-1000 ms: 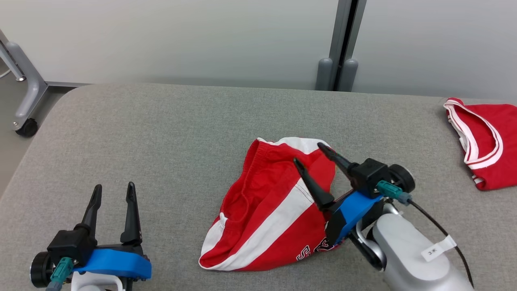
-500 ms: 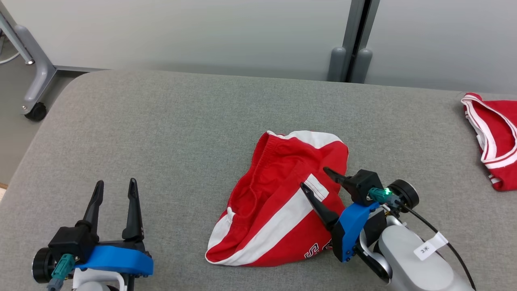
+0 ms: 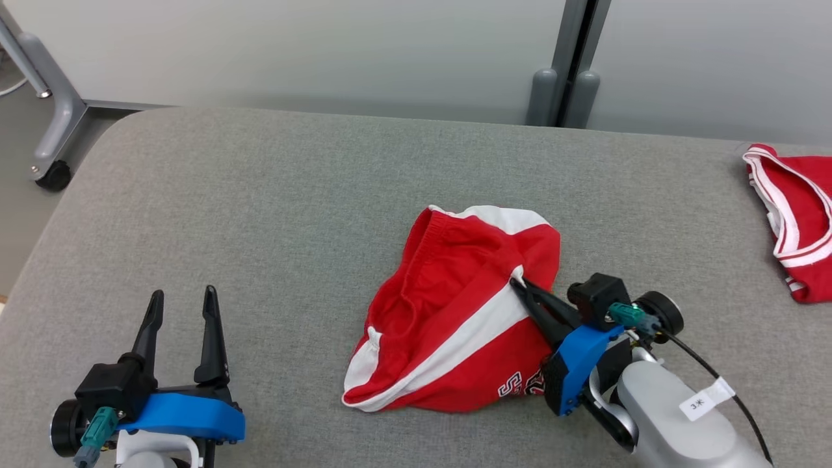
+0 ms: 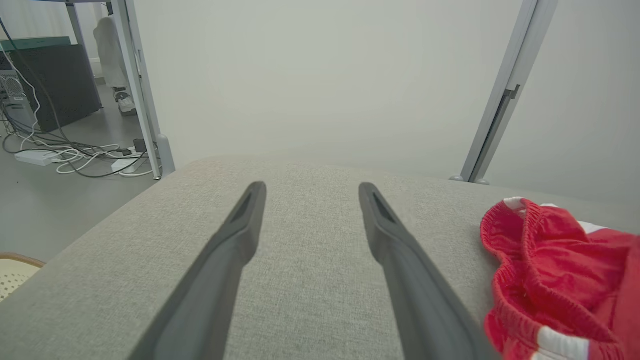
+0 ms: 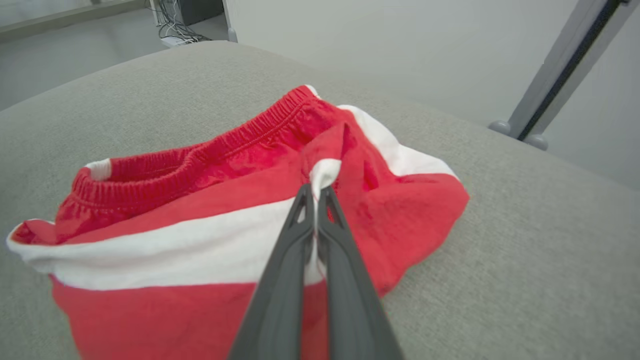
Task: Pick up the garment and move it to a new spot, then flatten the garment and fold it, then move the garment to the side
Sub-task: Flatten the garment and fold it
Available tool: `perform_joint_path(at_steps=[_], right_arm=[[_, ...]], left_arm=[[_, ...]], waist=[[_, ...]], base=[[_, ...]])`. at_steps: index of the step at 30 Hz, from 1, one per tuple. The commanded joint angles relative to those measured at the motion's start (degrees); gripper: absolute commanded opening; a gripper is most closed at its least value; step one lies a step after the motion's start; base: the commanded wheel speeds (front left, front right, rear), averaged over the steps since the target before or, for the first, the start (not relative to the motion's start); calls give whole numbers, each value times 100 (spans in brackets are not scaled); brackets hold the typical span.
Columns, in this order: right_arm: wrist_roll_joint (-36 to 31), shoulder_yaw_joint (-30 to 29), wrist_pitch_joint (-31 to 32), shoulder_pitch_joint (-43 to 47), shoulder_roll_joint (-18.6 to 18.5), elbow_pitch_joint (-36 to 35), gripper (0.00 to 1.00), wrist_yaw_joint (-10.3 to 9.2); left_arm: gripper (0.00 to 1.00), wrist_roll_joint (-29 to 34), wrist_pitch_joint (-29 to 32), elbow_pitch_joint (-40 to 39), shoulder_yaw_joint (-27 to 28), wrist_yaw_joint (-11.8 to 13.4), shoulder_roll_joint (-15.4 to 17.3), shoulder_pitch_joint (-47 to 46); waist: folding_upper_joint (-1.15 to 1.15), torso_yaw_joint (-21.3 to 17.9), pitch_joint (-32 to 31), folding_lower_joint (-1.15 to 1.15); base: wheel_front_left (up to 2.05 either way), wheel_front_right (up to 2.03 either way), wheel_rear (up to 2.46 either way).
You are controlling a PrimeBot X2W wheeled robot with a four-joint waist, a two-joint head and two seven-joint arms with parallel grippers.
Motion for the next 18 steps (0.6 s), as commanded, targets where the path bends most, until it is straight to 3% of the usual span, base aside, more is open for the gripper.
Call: perform_joint_path(at_steps=[1, 9, 18], right_arm=[[-13, -59, -60, -57, -58, -9, 0, 1], [-157, -832, -304, 418, -279, -599, 0, 1], [-266, -2067, -64, 1776, -284, -1477, 0, 1]], left_arm=[[100, 12, -26, 7, 29, -13, 16, 8], [100, 55, -26, 3, 2, -13, -20, 101], [100, 25, -26, 1, -57, -13, -34, 148]], waist=[[0, -68, -57, 0], [0, -412, -211, 0], [0, -652, -235, 0]], base=[[0, 0, 0], [0, 0, 0], [0, 0, 0]])
